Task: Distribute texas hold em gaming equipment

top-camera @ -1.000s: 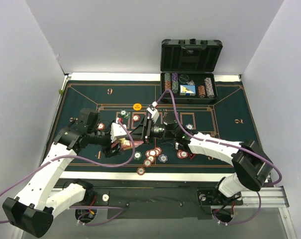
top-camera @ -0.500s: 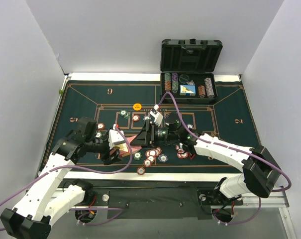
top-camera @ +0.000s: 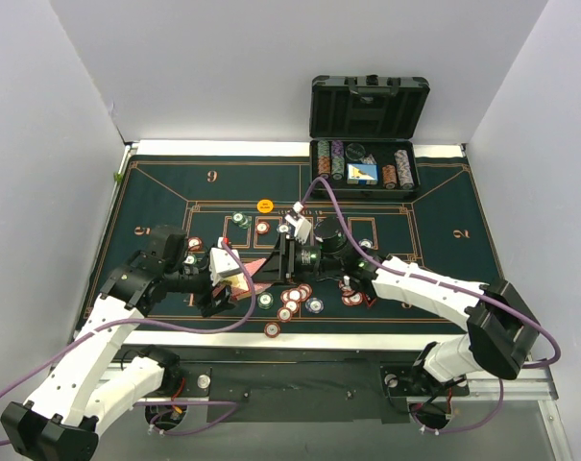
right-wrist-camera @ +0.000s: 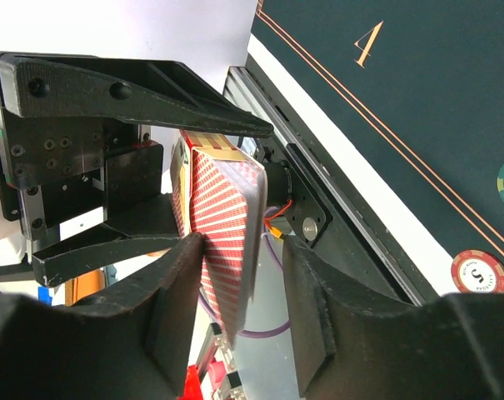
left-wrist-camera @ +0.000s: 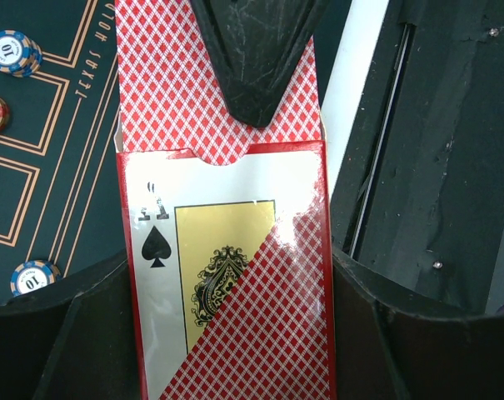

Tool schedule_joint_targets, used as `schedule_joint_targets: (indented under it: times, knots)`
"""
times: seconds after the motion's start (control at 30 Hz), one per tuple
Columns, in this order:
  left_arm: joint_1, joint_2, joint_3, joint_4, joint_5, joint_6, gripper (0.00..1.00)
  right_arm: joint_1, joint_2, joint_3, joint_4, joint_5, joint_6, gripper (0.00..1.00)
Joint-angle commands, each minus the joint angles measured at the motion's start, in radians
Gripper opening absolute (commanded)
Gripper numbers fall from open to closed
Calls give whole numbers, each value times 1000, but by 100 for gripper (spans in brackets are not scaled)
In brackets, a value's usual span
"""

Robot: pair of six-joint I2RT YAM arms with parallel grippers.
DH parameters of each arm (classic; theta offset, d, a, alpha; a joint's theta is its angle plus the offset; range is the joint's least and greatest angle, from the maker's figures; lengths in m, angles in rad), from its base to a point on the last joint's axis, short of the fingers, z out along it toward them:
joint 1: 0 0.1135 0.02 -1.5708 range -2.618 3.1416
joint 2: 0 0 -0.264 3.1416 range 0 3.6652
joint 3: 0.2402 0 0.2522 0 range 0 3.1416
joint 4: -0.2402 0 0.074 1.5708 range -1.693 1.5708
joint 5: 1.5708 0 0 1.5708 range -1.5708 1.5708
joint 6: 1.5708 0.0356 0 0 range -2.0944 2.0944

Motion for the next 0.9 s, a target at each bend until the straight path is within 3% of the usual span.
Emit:
schedule_joint_targets:
  times: [0.0, 0.87]
  knots:
    - [-5, -17, 17, 72, 43, -10, 0, -18, -50, -7, 2, 17, -20, 37]
    - [-5, -23, 20, 93, 44, -25, 0, -108, -153, -53, -43, 18, -29, 21]
